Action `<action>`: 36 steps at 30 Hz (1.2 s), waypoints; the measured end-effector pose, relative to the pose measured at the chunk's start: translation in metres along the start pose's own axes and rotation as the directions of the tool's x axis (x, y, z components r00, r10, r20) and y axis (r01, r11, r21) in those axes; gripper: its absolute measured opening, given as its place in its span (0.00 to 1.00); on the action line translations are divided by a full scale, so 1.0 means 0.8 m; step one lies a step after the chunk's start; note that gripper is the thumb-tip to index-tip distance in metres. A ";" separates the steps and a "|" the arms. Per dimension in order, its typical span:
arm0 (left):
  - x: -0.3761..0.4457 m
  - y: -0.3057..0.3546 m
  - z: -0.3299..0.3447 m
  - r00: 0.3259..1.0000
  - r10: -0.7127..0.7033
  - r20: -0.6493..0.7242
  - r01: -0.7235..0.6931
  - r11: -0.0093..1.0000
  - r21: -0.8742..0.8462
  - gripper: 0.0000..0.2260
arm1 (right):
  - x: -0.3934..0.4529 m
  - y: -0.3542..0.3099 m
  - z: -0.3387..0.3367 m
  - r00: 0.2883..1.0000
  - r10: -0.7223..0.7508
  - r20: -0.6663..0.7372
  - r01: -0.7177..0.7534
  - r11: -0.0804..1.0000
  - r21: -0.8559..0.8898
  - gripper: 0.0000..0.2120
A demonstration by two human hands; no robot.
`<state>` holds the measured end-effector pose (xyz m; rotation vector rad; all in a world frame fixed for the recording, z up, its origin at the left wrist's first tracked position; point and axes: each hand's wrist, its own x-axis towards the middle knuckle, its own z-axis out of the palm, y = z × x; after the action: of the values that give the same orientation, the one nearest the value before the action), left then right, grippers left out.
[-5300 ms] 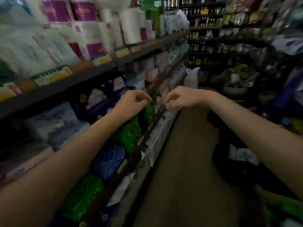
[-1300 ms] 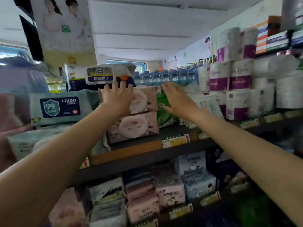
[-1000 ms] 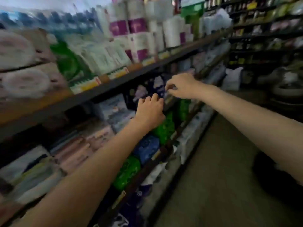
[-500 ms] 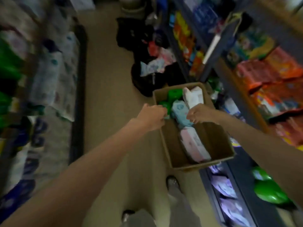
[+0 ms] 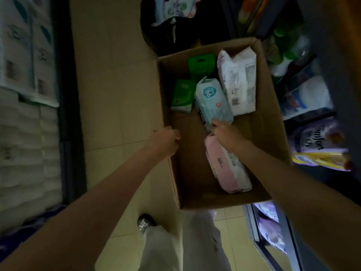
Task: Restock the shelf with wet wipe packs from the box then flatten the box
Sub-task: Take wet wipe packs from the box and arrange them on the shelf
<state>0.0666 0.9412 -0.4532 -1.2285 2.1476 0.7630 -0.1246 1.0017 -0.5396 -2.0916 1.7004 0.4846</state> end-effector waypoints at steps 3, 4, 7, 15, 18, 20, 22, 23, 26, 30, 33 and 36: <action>0.008 0.002 0.005 1.000 0.008 -0.014 -0.008 1.000 0.005 0.17 | 0.027 0.000 0.007 0.992 -0.122 0.030 0.124 0.986 -0.113 0.14; 0.008 0.005 0.005 1.000 0.020 -0.020 -0.020 1.000 0.005 0.17 | 0.032 0.002 0.002 0.991 -0.132 0.029 0.135 0.981 -0.138 0.14; 0.004 0.008 0.004 0.993 0.069 -0.091 -0.070 0.998 -0.005 0.16 | 0.029 0.002 -0.011 0.989 -0.137 0.063 0.145 0.979 -0.141 0.13; -0.041 0.004 0.015 0.988 0.133 -0.083 -0.156 0.886 -0.436 0.40 | -0.051 -0.063 -0.132 0.965 -0.263 0.021 0.263 0.963 -0.059 0.14; -0.080 0.004 -0.017 0.922 0.170 -0.349 -0.338 0.792 -0.508 0.51 | -0.079 -0.097 -0.230 0.931 -0.328 -0.162 0.320 0.945 -0.073 0.12; -0.105 -0.014 -0.059 0.814 0.074 -0.576 -0.447 0.714 -0.539 0.52 | -0.085 -0.127 -0.298 0.832 -0.409 -0.374 0.359 0.912 -0.199 0.10; -0.146 -0.042 -0.106 0.732 -0.026 -0.681 -0.497 0.664 -0.560 0.53 | -0.099 -0.164 -0.371 0.739 -0.476 -0.477 0.347 0.876 -0.336 0.08; -0.173 -0.057 -0.128 0.713 -0.068 -0.698 -0.506 0.638 -0.580 0.55 | -0.109 -0.184 -0.409 0.669 -0.516 -0.535 0.340 0.852 -0.398 0.07; -0.256 -0.112 -0.170 0.708 -0.074 -0.702 -0.565 0.537 -0.626 0.58 | -0.140 -0.251 -0.500 0.478 -0.566 -0.672 0.215 0.817 -0.535 0.05; -0.390 -0.184 -0.210 0.555 -0.085 -0.828 -0.702 0.486 -0.521 0.43 | -0.181 -0.374 -0.601 0.204 -0.544 -0.814 0.281 0.829 -0.484 0.08; -0.505 -0.252 -0.239 0.366 -0.246 -0.898 -0.711 0.548 -0.440 0.40 | -0.203 -0.467 -0.664 0.041 -0.445 -0.895 0.462 0.802 -0.378 0.11; -0.624 -0.313 -0.265 0.098 -0.430 -0.897 -0.513 0.751 -0.416 0.43 | -0.214 -0.546 -0.720 -0.085 -0.317 -0.945 0.589 0.749 -0.304 0.09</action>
<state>0.4671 0.9735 -0.0113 -2.7940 3.0932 0.8398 0.2780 0.9307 0.0804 -2.7362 1.0335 -1.7279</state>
